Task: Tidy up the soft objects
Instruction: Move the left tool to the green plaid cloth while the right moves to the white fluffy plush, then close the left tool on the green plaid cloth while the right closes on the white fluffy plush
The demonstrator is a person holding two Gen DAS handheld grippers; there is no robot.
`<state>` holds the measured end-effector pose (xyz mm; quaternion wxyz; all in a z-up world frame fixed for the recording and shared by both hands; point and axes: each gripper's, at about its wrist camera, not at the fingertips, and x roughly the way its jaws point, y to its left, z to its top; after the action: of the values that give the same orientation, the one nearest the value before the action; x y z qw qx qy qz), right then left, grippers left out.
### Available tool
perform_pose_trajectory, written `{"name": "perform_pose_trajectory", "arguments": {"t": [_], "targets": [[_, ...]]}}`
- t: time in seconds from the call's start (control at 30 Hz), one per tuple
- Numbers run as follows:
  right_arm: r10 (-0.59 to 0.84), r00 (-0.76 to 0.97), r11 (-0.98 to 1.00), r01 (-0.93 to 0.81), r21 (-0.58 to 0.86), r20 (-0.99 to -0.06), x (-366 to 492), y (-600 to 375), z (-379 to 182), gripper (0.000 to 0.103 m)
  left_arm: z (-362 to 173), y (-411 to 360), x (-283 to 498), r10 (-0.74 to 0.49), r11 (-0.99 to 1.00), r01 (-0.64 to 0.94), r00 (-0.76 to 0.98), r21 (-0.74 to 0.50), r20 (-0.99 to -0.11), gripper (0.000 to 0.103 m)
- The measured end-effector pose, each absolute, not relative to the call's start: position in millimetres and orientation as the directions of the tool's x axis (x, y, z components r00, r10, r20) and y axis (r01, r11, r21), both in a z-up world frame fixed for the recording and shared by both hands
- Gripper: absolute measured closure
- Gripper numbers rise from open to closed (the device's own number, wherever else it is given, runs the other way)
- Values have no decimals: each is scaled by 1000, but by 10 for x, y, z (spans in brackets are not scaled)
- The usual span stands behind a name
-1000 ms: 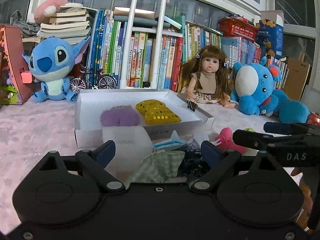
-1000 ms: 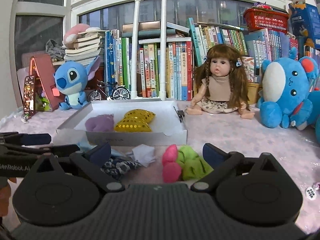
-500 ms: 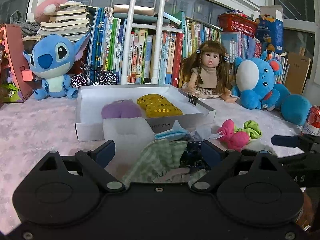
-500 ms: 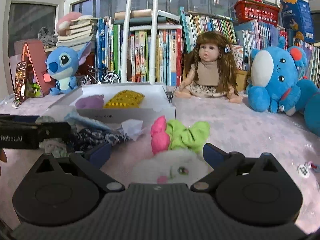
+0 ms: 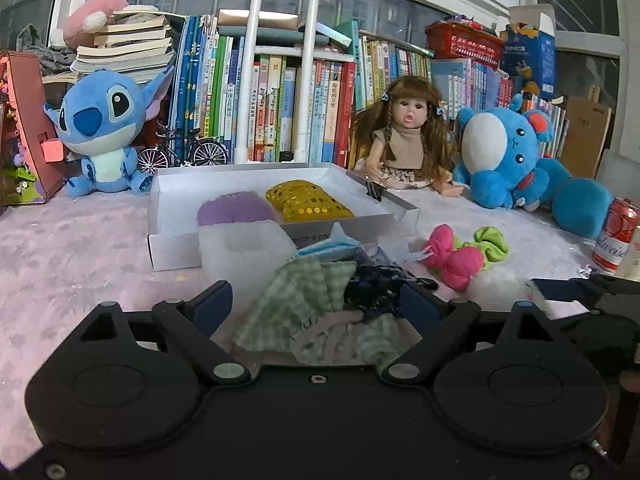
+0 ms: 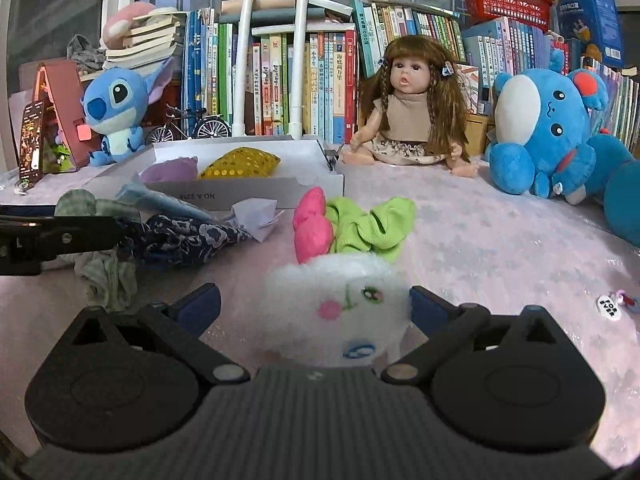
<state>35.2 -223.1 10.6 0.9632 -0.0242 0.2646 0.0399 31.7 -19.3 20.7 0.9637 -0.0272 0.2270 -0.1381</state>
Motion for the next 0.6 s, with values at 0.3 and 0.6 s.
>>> {"name": "perform_pose_trajectory", "arguments": {"t": [0.3, 0.6], "targets": [[60, 848, 997, -73, -3, -526, 381, -2258, 88, 0, 178, -153, 152, -314, 949, 268, 836, -165, -449, 31], [42, 840, 998, -62, -20, -542, 404, -2230, 76, 0, 91, -209, 266, -303, 952, 243, 824, -185, -479, 32]]}}
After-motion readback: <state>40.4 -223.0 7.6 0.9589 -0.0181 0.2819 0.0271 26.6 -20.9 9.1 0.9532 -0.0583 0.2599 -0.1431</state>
